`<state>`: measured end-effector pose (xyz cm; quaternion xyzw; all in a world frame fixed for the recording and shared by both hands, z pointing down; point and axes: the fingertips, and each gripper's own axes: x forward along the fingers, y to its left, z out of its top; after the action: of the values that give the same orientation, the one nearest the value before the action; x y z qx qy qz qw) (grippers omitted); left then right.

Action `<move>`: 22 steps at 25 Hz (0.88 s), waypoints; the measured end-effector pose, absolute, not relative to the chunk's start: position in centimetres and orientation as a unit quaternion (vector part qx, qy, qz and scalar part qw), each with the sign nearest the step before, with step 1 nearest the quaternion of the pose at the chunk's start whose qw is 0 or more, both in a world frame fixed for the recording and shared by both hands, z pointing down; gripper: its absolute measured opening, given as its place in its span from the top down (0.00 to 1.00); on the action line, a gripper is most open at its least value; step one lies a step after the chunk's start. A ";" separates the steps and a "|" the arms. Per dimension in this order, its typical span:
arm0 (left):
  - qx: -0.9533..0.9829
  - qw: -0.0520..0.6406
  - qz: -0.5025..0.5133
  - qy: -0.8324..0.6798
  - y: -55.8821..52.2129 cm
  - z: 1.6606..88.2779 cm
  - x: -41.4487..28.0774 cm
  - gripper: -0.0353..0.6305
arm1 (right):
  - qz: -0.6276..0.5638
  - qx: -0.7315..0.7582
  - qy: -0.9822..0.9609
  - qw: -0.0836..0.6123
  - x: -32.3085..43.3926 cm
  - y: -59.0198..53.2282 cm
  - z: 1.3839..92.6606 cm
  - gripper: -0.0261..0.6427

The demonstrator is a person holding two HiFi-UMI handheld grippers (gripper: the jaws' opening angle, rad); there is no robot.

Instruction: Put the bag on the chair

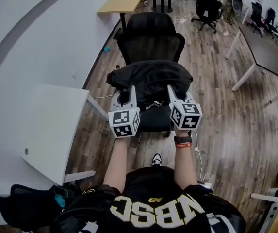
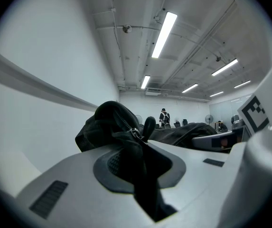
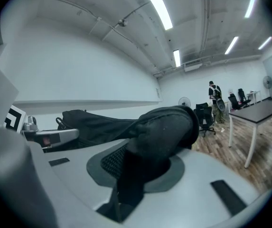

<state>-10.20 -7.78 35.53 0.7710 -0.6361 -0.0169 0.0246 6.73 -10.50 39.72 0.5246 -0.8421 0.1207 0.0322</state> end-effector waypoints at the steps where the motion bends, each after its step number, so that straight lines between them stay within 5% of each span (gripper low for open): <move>1: 0.770 0.024 -0.017 -0.637 -8.7 35.4 -9.8 0.85 | 0.121 0.524 -0.843 0.031 7.2 -11.4 39.6 0.83; 22: 0.774 0.061 -0.016 -0.630 -25.6 37.9 -12.0 0.85 | 0.132 0.510 -0.848 0.053 5.8 -27.4 40.3 0.82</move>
<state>-12.01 -25.55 37.91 0.7743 -0.6297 -0.0164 0.0608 5.77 -27.45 40.26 0.5102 -0.8483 0.1317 0.0530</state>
